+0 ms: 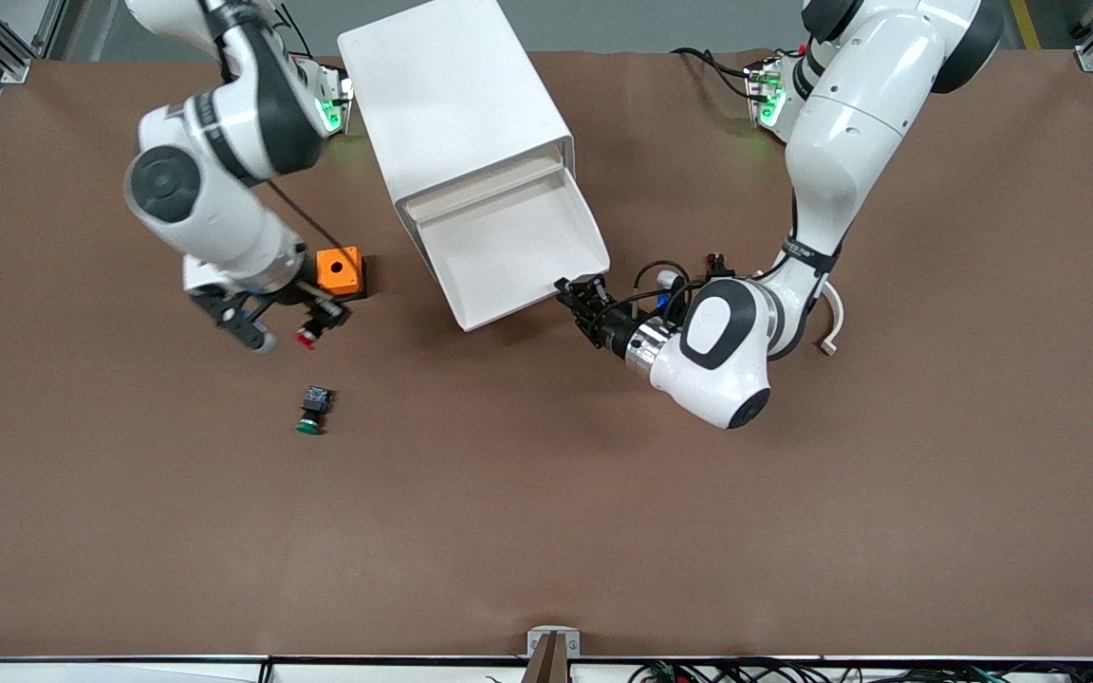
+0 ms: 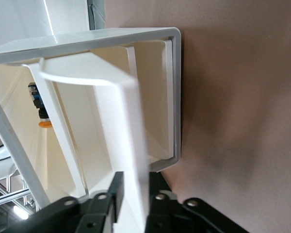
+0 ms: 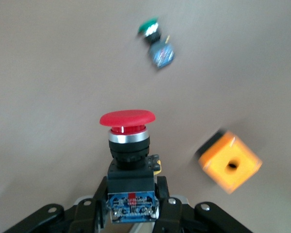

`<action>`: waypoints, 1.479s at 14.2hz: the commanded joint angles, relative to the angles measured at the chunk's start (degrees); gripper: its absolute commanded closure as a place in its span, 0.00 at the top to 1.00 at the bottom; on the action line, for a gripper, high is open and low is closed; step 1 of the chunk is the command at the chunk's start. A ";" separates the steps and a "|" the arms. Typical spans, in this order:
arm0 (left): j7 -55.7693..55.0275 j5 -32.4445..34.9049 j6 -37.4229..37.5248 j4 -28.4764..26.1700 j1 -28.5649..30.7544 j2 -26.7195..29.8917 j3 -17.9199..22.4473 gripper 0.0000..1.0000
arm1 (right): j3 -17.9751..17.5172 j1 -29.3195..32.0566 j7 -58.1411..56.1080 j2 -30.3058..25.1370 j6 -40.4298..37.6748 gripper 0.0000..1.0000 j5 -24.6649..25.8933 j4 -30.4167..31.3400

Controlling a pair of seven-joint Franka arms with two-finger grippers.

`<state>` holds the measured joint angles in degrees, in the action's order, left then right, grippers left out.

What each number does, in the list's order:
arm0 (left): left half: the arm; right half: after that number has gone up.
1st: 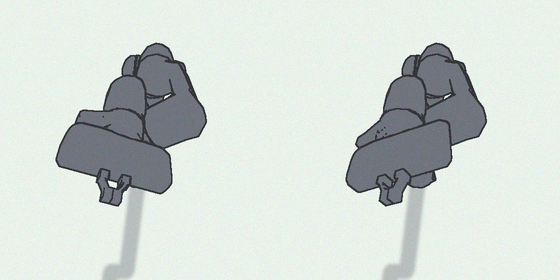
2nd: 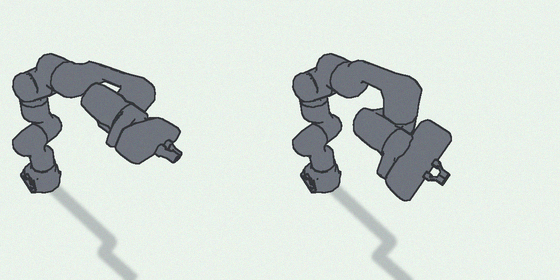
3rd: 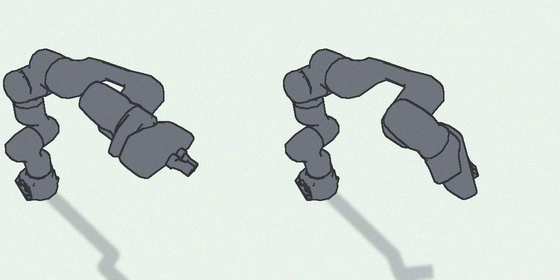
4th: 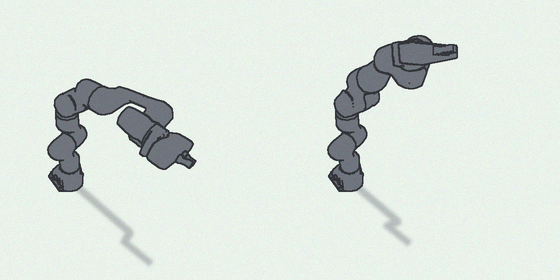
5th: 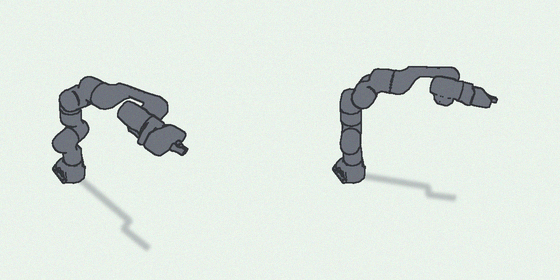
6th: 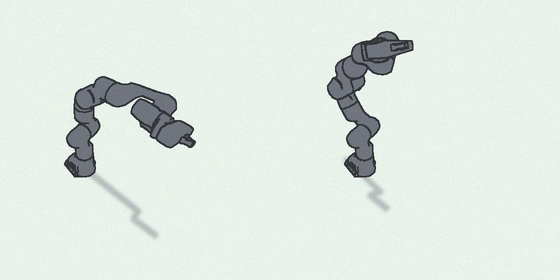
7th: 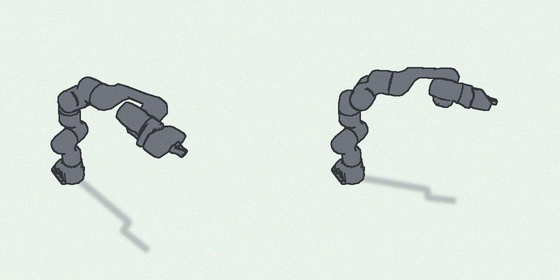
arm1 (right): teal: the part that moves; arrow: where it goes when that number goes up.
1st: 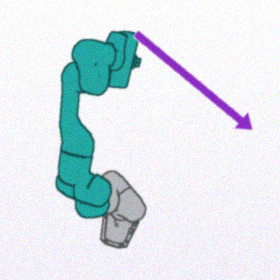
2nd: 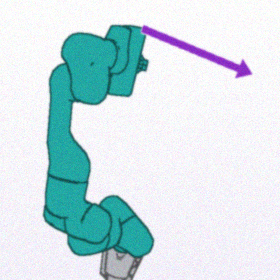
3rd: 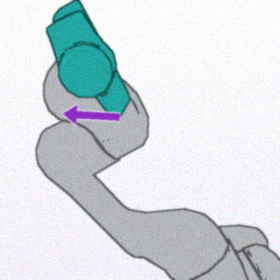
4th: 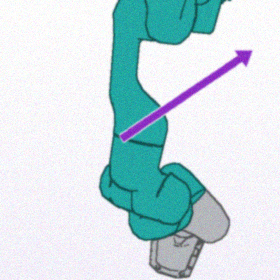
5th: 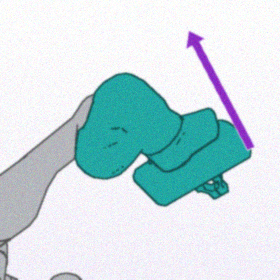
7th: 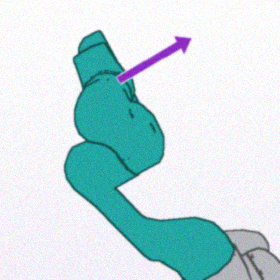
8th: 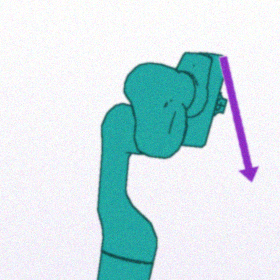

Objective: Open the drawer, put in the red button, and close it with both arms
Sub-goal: 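Carry the red button over the drawer while the left gripper withdraws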

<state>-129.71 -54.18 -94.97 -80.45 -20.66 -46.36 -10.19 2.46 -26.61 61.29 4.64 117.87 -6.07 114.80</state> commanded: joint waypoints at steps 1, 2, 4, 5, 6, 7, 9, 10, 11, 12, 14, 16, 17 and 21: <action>0.86 -0.14 1.28 1.26 0.89 0.31 0.25 0.96 | 0.79 -6.41 11.70 0.54 -0.97 0.00 -1.32 -3.16; 1.65 -0.05 1.28 2.13 1.15 0.40 0.86 1.00 | 0.79 -9.04 15.92 0.81 -0.80 0.00 -1.32 -4.22; 3.75 1.08 1.36 3.98 1.15 0.57 3.84 1.00 | 0.88 -13.18 22.96 2.64 -0.10 0.00 -1.32 -5.89; 4.55 2.22 1.36 5.29 1.24 0.57 5.08 1.00 | 0.88 -15.38 26.56 3.87 0.25 0.00 -1.32 -6.94; 5.25 4.15 1.36 6.52 1.24 0.57 6.83 1.00 | 0.88 -16.88 29.47 5.37 0.52 0.00 -1.32 -8.08; 6.65 6.17 1.36 7.58 1.15 0.66 8.76 1.00 | 0.88 -18.46 32.02 6.86 0.78 0.00 -1.32 -9.23; 10.60 8.12 1.36 7.94 1.15 1.53 12.36 1.00 | 0.97 -21.02 35.03 9.76 1.39 0.00 -1.14 -11.34; 13.23 8.73 1.36 7.94 1.15 1.98 14.30 1.00 | 0.88 -21.72 36.25 11.17 2.44 0.00 -1.23 -12.22; 15.69 9.09 1.36 7.94 1.15 2.94 15.97 1.00 | 0.97 -22.68 37.57 12.57 3.76 0.00 -1.23 -12.92; 19.54 9.61 1.36 7.94 1.24 3.56 17.21 1.00 | 0.97 -23.83 39.06 14.24 4.90 0.00 -1.23 -13.80; 27.54 13.11 1.45 7.94 1.24 6.10 19.40 1.00 | 0.88 -25.50 40.92 16.97 5.44 0.00 -1.23 -15.91; 33.53 18.99 1.45 7.94 1.42 7.86 19.68 1.00 | 0.88 -26.56 42.50 18.03 5.35 0.00 -1.32 -16.80; 36.86 21.89 1.45 7.94 1.42 8.74 19.77 1.00 | 0.88 -27.43 43.29 18.21 5.27 0.00 -1.40 -16.88; 53.54 31.48 1.45 7.59 1.33 12.25 19.59 1.00 | 0.88 -29.63 46.55 18.30 4.22 0.00 -1.40 -16.71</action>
<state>-83.91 -26.77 -94.12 -71.79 -18.97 -36.42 9.32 2.61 -54.67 105.81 22.49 123.52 -6.43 99.17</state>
